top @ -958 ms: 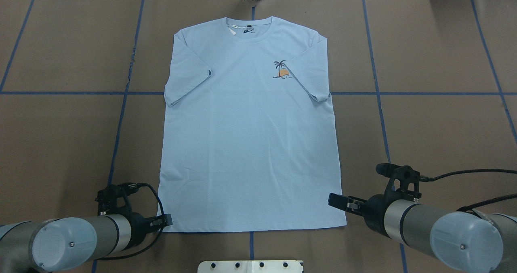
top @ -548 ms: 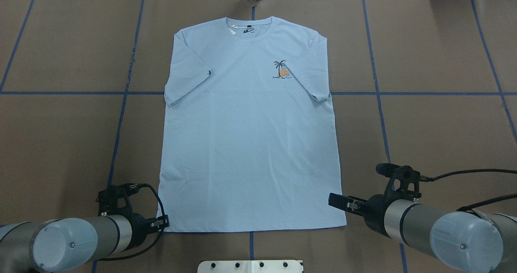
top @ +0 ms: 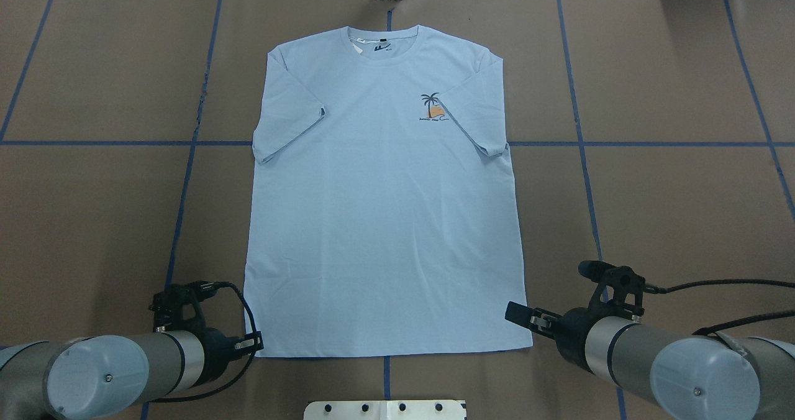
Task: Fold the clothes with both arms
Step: 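Grasp the hem corners with both grippers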
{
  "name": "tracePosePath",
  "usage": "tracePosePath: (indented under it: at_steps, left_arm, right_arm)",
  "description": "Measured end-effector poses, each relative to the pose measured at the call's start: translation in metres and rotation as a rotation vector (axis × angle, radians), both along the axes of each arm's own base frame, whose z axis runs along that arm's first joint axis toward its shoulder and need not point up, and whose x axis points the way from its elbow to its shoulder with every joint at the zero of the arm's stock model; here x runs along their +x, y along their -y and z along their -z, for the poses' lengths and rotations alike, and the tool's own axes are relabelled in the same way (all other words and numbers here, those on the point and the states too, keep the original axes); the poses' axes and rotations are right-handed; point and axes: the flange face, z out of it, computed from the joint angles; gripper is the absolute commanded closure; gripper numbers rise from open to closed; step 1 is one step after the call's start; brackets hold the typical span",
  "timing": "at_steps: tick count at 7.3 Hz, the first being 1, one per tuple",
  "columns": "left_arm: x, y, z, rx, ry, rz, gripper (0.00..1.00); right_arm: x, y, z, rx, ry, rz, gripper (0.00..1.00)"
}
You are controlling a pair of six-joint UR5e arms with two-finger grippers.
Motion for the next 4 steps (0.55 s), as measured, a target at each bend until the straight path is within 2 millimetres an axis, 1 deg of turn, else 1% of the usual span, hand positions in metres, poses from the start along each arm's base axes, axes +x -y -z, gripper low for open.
tracePosePath:
  at_steps: [2, 4]
  left_arm:
    - [0.000, 0.000, 0.016, 0.002, -0.033, -0.003, 1.00]
    - [-0.001, 0.000, 0.028, 0.004, -0.056, -0.005, 1.00]
  right_arm:
    - [-0.021, -0.025, -0.016, -0.069, -0.054, -0.077, 0.22]
    - [-0.037, -0.037, -0.032, -0.082, -0.098, -0.096, 0.23]
